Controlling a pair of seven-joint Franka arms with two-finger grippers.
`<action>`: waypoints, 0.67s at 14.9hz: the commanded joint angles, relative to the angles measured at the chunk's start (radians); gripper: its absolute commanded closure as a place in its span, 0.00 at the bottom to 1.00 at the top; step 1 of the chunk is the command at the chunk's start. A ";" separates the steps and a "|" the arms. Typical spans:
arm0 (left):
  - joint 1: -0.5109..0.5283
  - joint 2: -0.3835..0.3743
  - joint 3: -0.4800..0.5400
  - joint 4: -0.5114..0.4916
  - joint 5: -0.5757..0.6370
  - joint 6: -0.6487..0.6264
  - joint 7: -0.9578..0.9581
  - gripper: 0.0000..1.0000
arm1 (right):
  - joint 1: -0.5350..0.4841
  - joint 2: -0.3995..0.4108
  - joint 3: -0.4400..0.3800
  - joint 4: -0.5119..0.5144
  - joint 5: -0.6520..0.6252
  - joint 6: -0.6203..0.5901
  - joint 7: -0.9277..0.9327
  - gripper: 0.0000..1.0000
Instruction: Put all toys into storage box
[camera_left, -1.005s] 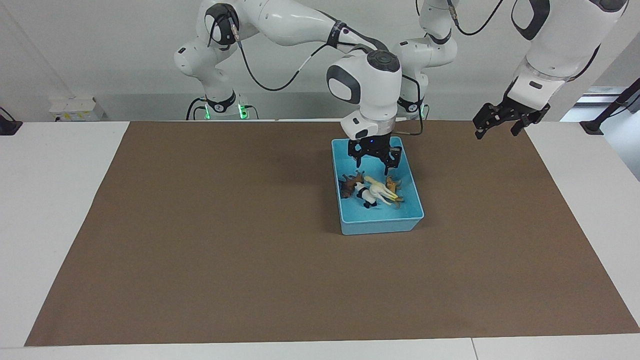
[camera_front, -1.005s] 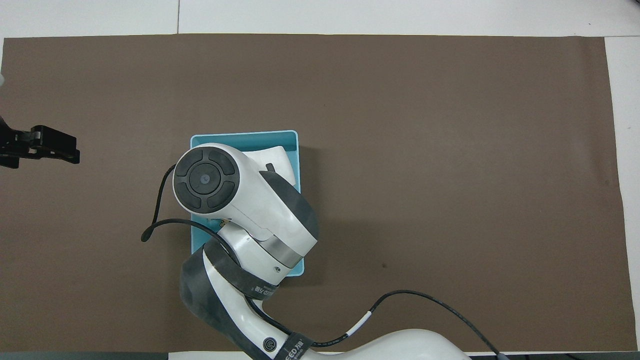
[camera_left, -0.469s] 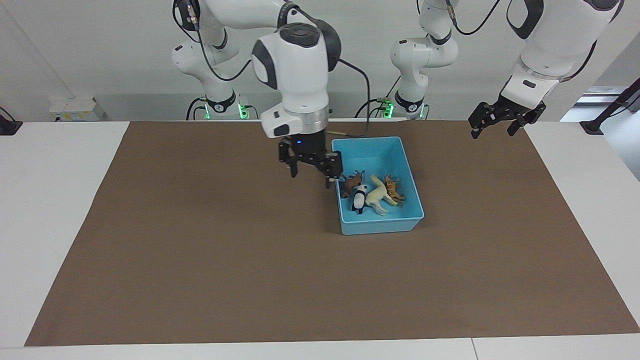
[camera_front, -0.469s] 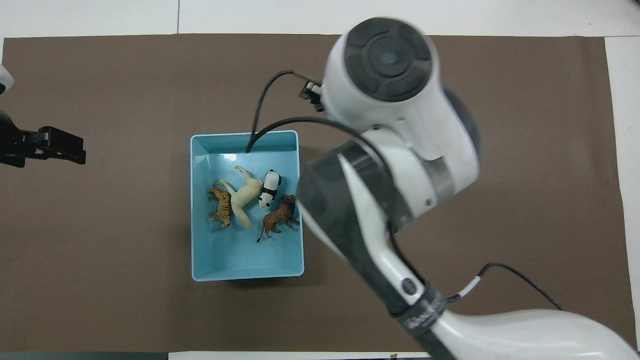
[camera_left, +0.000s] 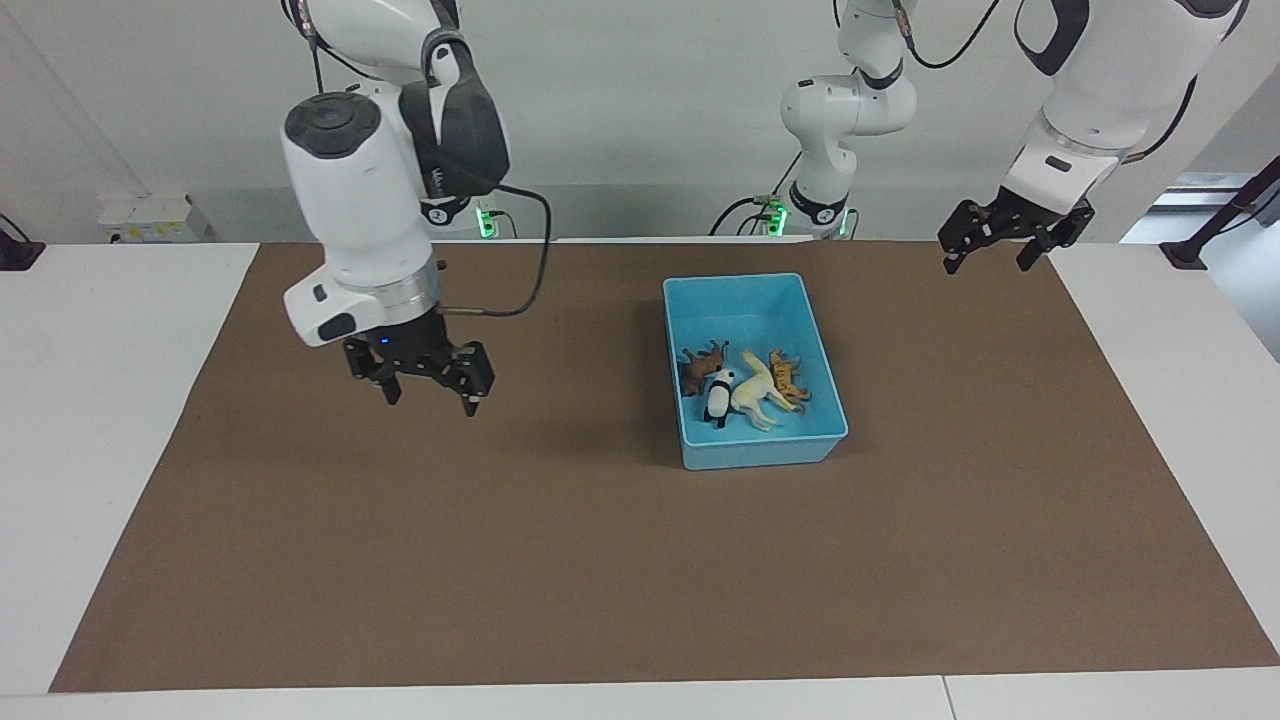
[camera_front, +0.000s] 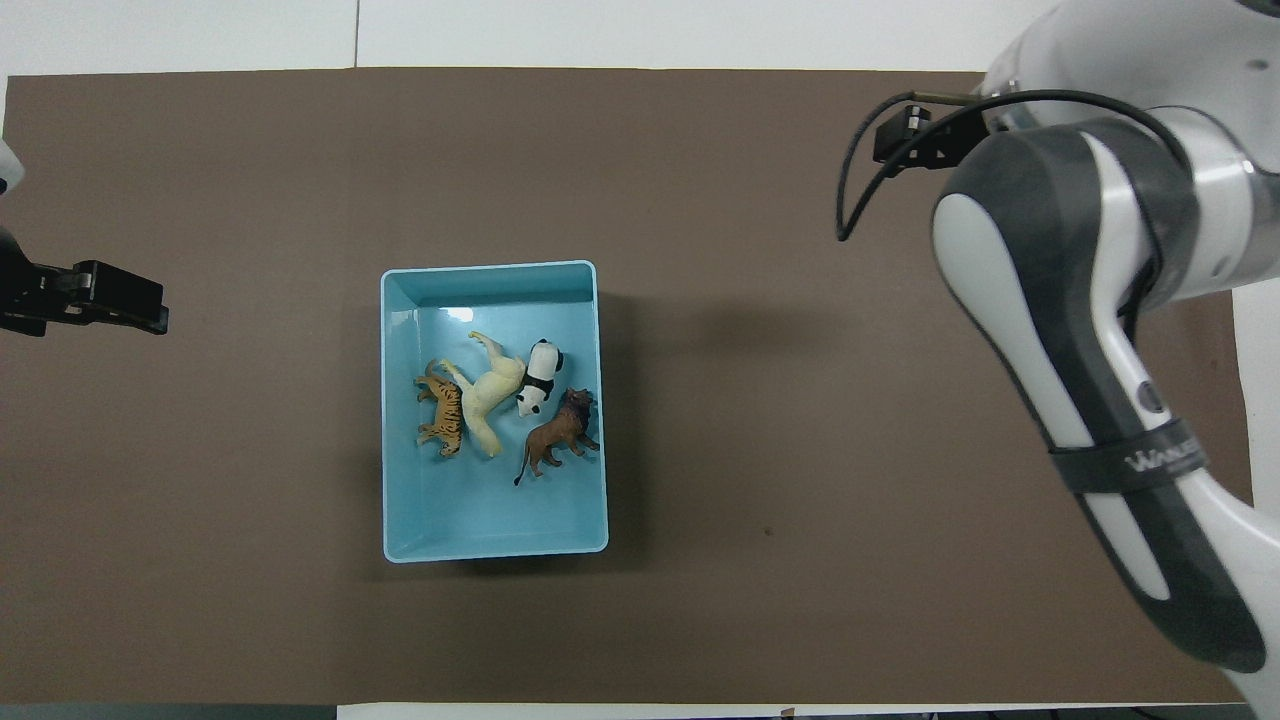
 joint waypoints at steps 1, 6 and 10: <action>-0.018 -0.038 0.018 -0.043 -0.007 0.003 0.019 0.00 | -0.117 -0.093 0.022 -0.066 0.005 -0.108 -0.165 0.00; -0.015 -0.041 0.015 -0.051 -0.015 0.009 0.020 0.00 | -0.263 -0.382 0.021 -0.341 0.005 -0.170 -0.373 0.00; -0.030 -0.040 0.017 -0.052 -0.008 -0.009 0.013 0.00 | -0.329 -0.450 0.030 -0.335 0.002 -0.302 -0.406 0.00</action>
